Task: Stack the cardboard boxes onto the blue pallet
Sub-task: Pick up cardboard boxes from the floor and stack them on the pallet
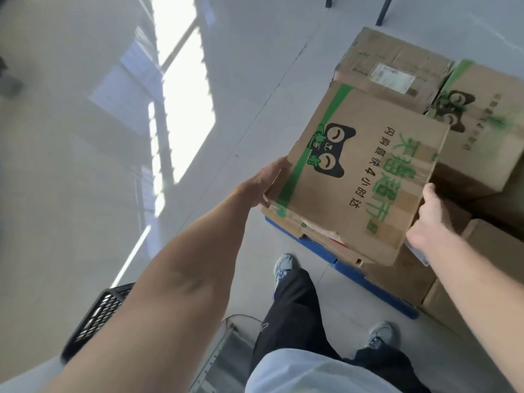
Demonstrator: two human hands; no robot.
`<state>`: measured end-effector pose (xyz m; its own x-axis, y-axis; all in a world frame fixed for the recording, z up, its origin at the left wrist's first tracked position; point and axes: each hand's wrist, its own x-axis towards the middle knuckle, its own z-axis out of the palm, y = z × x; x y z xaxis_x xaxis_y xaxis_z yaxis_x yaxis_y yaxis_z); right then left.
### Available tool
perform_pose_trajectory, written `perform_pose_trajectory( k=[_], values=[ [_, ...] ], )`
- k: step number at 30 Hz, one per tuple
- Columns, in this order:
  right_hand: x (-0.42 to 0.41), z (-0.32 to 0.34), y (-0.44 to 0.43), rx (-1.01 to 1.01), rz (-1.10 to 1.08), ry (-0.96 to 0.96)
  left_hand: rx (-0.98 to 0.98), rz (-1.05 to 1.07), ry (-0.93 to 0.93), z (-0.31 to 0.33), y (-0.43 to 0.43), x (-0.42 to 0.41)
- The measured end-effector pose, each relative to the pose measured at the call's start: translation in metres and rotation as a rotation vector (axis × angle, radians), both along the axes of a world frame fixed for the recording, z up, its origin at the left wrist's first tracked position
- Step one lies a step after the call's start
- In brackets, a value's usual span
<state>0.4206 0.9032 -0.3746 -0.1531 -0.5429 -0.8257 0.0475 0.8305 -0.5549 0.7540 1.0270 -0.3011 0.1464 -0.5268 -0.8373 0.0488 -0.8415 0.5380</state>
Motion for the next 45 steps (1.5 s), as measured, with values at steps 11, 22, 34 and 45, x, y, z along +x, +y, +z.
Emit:
perform_pose_trajectory(
  k=[11, 22, 34, 45],
  values=[
    [0.077, -0.042, -0.014, 0.049, 0.078, 0.031, 0.046, 0.005, 0.050, -0.089, -0.031, 0.069],
    [0.095, -0.069, -0.001, 0.106, 0.140, 0.072, 0.040, 0.051, 0.101, -0.135, -0.029, 0.091],
    [0.088, -0.077, 0.004, 0.047, 0.201, 0.133, 0.049, 0.098, 0.170, -0.158, -0.014, 0.090],
    [0.087, -0.083, 0.005, 0.032, 0.237, 0.123, 0.034, 0.102, 0.156, -0.161, -0.010, 0.086]
  ],
)
